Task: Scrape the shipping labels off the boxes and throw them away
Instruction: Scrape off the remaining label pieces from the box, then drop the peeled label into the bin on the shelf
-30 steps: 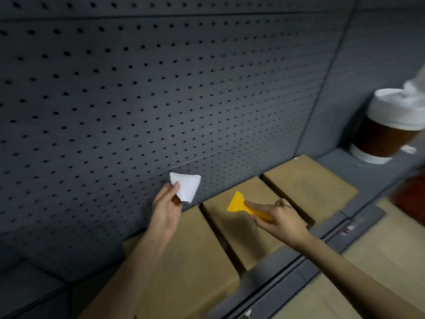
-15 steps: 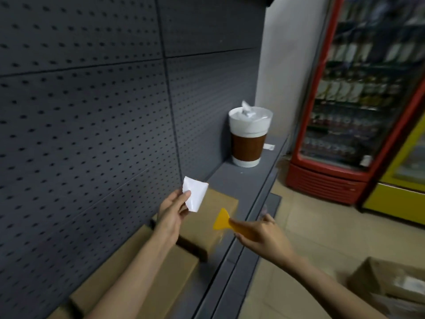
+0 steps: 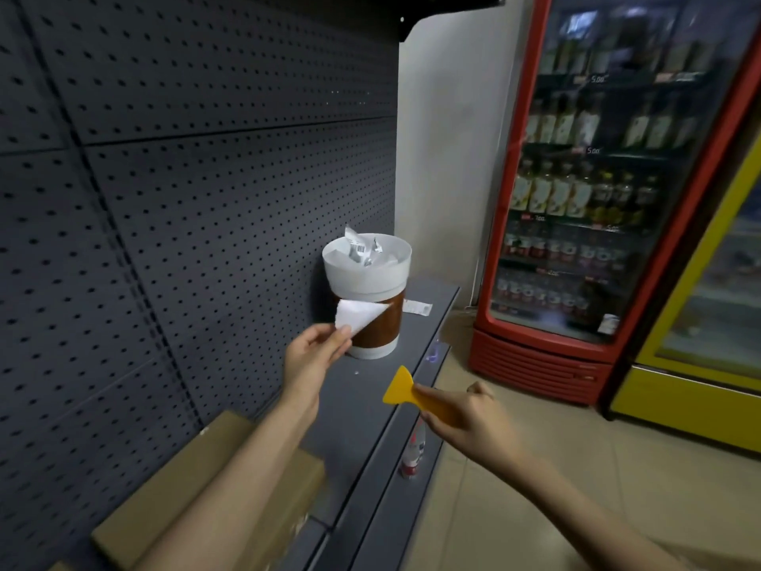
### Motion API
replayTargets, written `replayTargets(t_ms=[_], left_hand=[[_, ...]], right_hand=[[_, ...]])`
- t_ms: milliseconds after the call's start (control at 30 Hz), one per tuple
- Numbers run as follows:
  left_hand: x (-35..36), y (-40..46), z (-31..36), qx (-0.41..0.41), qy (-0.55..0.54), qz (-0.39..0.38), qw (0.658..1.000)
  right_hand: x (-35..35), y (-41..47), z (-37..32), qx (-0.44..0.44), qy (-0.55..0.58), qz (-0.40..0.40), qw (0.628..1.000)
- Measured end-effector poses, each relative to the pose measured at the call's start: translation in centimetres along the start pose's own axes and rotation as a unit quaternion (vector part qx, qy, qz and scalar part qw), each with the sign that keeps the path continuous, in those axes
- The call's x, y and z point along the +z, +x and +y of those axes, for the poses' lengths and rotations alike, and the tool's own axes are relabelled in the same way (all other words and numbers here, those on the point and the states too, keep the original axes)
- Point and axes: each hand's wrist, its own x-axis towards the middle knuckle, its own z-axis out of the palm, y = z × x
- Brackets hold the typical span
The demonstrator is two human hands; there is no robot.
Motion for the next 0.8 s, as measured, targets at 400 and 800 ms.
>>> replayTargets(t_ms=[400,800], left_hand=[[6.3,23.2,1.3,0.101,0.178,0.027,0.979],[9.0,34.5,-3.7,0.126,0.616,0.010,0.778]], right_hand=[[1.5,19.8,12.9,-0.044,-0.024,0.043,0.998],[4.9,34.4,21.5,-0.060,0.032,-0.010,0.998]])
